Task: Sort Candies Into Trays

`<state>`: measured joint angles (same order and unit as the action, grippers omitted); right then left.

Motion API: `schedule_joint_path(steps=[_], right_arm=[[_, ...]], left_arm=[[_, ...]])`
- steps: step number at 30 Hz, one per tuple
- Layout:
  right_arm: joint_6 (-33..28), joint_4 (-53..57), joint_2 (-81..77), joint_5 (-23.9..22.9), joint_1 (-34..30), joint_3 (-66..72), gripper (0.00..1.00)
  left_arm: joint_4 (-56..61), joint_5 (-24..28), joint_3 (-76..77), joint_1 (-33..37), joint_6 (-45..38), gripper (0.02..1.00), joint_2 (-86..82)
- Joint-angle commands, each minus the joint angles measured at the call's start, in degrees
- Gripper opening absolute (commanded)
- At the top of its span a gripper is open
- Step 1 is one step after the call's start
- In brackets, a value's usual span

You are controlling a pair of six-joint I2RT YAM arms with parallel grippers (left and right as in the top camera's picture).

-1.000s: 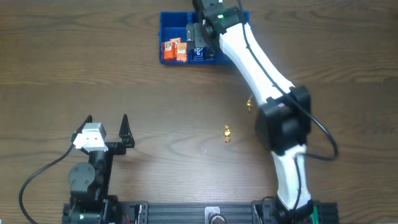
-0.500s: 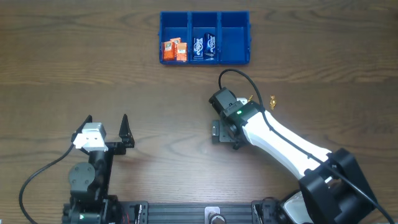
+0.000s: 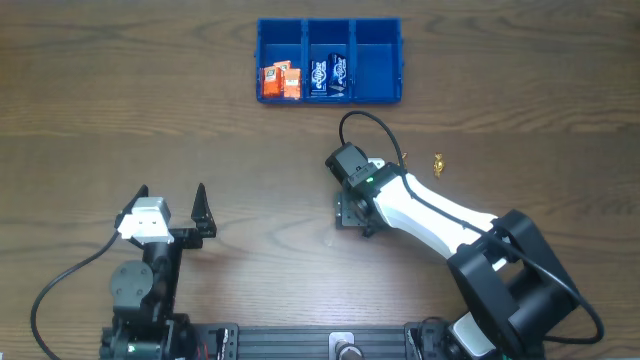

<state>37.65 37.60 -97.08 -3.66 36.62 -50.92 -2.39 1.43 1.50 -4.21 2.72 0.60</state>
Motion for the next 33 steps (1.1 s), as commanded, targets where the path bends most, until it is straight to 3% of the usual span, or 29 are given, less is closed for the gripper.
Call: schedule_joint_path(steps=[1, 6, 13, 15, 16, 18, 21, 23, 27, 31, 33], right_arm=[[0.1, -0.2, -1.0, -0.7, 0.2, 0.4, 0.487], [0.1, -1.2, -1.0, -0.7, 0.2, 0.4, 0.299], [0.1, -2.6, 0.1, -0.9, 0.2, 0.2, 0.167], [0.0, -0.7, 3.5, -3.1, -0.1, -1.6, 0.139], [-0.7, 2.8, 7.5, -6.7, -0.8, -5.4, 0.13], [-3.6, 8.0, 10.4, -11.6, -3.4, -15.0, 0.108], [-10.2, 10.5, 6.6, -14.7, -9.5, -30.5, 0.095], [-16.1, 11.2, -0.5, -14.8, -13.6, -44.3, 0.102], [-20.2, 11.5, -17.1, -11.9, -18.7, -61.4, 0.102], [-20.2, 7.1, -24.1, -6.6, -20.3, -62.1, 0.102], [-20.2, 5.9, -26.1, -6.3, -20.3, -62.1, 0.104]], left_arm=[[-2.1, -0.5, -1.2, 0.2, -0.6, 0.998, -0.3], [-2.1, -0.5, -1.2, 0.2, -0.6, 0.998, -0.3], [-2.1, -0.5, -1.2, 0.2, -0.6, 0.998, -0.3], [-2.1, -0.5, -1.2, 0.2, -0.6, 0.998, -0.3], [-2.1, -0.5, -1.2, 0.2, -0.6, 0.998, -0.3], [-2.1, -0.5, -1.2, 0.2, -0.6, 0.998, -0.3], [-2.1, -0.5, -1.2, 0.2, -0.6, 0.998, -0.3], [-2.1, -0.5, -1.2, 0.2, -0.6, 1.0, -0.3], [-2.1, -0.5, -1.2, 0.2, -0.6, 0.996, -0.3], [-2.1, -0.5, -1.2, 0.2, -0.6, 0.998, -0.3], [-2.1, -0.5, -1.2, 0.2, -0.6, 0.998, -0.3]])
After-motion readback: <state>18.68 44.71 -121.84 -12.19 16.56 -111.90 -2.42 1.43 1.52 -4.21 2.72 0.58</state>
